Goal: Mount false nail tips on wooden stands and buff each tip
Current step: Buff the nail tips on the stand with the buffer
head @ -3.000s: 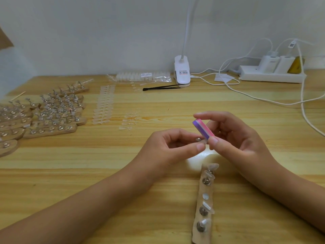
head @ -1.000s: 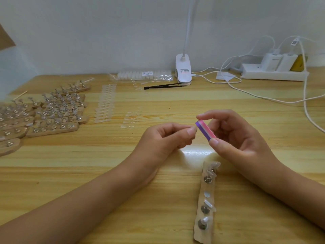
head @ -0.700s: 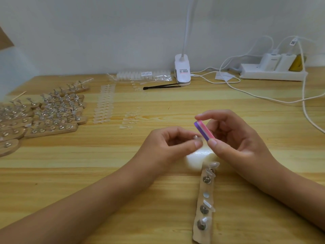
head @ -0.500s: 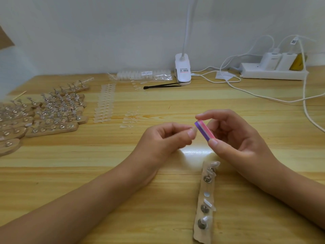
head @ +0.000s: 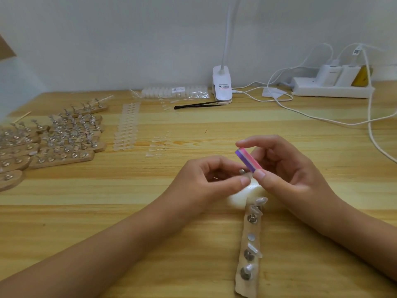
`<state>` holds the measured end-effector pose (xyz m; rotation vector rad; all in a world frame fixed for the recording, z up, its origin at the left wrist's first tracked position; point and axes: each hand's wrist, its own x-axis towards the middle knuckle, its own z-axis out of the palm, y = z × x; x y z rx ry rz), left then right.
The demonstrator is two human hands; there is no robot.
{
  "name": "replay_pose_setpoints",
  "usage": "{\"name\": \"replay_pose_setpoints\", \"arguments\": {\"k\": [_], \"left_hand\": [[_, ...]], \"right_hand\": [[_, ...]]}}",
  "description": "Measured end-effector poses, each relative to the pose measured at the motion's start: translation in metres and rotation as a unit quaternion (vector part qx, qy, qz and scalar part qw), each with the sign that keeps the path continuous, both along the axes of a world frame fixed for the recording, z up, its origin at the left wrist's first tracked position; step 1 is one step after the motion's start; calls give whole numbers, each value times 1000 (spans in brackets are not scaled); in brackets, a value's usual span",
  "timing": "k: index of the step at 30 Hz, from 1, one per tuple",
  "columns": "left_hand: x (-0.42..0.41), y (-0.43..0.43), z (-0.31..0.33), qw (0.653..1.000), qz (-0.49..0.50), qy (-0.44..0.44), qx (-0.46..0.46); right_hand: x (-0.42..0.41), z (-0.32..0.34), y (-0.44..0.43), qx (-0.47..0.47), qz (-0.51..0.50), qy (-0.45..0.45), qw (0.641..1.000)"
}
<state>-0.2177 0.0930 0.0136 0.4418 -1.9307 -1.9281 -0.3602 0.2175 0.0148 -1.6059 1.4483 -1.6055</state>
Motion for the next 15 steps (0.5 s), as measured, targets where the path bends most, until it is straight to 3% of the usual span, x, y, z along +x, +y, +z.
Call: {"name": "replay_pose_setpoints", "arguments": {"k": [5, 8, 12, 15], "left_hand": [[-1, -5, 0, 995, 41, 20, 88], [0, -3, -1, 999, 14, 7, 30], [-1, -4, 0, 998, 26, 14, 58], [0, -2, -1, 1000, 6, 5, 21]], "right_hand": [[-1, -1, -1, 7, -8, -12, 1000], [-1, -1, -1, 1, -7, -9, 1000], [-1, -2, -2, 3, -12, -14, 1000], [0, -2, -2, 1, -11, -11, 1000]]}}
